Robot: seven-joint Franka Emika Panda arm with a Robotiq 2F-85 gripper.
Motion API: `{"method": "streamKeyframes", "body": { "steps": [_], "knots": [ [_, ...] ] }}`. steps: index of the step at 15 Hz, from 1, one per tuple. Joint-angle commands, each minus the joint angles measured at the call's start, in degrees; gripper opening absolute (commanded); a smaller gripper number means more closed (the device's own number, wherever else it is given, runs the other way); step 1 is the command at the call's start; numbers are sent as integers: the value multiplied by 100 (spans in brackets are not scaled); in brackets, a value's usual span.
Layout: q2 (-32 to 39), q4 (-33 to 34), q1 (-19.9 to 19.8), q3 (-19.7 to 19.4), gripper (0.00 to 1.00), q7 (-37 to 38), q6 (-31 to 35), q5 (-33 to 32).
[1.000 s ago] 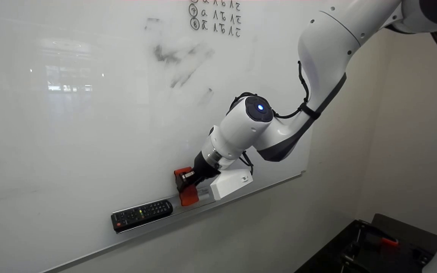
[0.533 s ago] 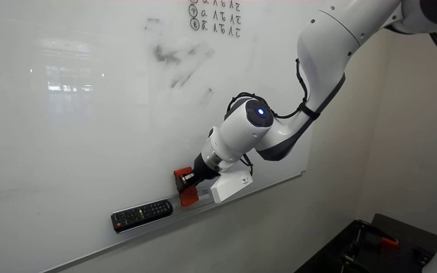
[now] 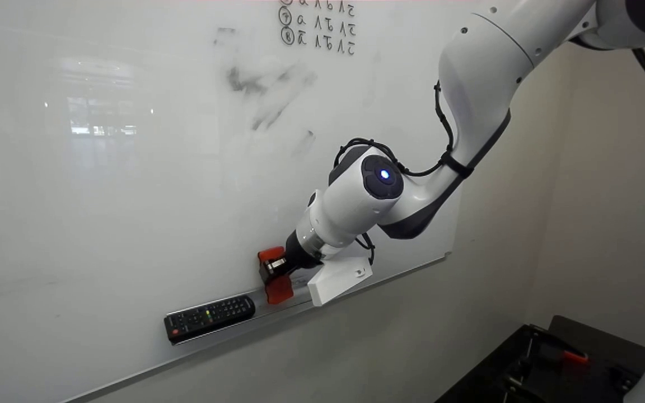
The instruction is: Pick the eraser and rub off the contents on the whiteboard
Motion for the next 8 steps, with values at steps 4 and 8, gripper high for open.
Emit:
{"method": "streamKeyframes", "body": {
  "steps": [4,8],
  "knots": [
    [117,131,70,-62,30,853,-312,-544],
    [138,127,57,-42,30,1290,-377,-856]
  ]
}}
